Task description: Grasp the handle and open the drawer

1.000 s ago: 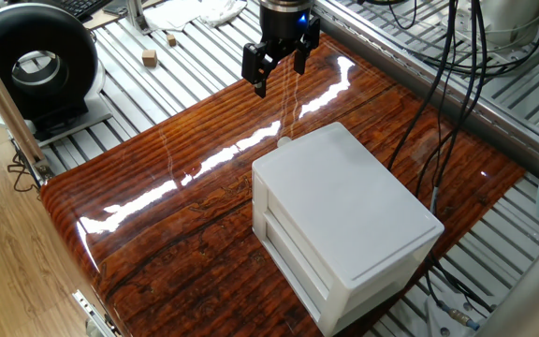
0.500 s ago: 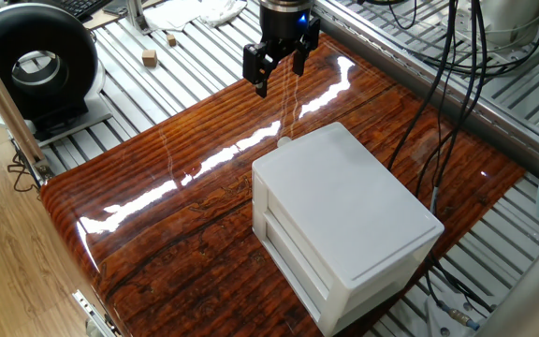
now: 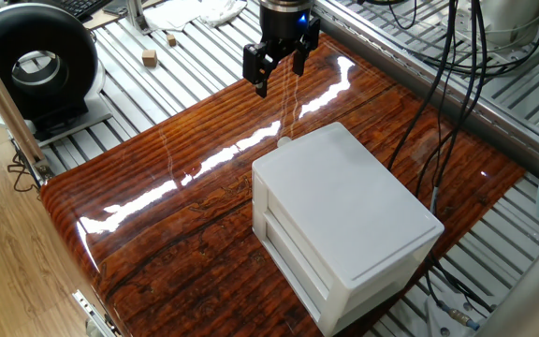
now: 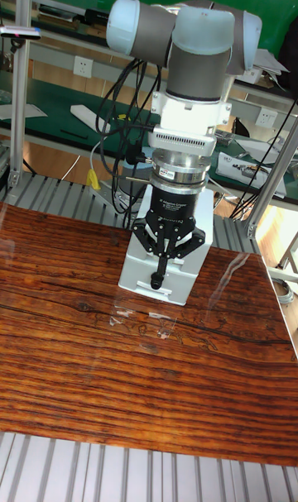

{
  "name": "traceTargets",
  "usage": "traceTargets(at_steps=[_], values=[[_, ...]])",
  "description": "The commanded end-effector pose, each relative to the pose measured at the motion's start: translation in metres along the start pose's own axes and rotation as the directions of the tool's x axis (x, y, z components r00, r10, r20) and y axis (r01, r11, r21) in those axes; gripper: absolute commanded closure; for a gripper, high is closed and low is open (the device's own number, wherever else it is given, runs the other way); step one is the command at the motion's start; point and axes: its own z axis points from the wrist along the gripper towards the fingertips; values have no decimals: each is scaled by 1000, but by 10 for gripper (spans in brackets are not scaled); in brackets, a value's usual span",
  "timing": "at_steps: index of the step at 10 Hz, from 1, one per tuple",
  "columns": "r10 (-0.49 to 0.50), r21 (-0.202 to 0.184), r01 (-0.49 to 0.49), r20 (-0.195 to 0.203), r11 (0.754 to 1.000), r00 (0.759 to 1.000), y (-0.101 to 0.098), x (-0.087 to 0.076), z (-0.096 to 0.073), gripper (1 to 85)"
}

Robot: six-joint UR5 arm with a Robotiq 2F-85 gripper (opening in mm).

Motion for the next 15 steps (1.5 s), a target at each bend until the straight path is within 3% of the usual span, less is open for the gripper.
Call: traceTargets(at_steps=[1,2,3,4,6,7,8,10,12,15], values=[[-44,74,40,64,997,997,1,3,4,837],[-64,67,61,43,996,997,2,6,0,837],[-49,18,49,6,999,999,11,14,-5,837],[-71,12,71,-8,997,997,9,16,-11,837],[-102,33,102,-3,994,995,1,18,-20,837],[-99,-11,99,-6,995,995,11,24,-25,833],[-110,-28,110,-12,994,994,16,28,-28,820],[-112,-24,112,-27,993,993,13,35,-31,803],[-95,-54,93,-22,994,995,20,39,-26,713],[-94,-61,93,-13,994,996,19,43,-22,610]])
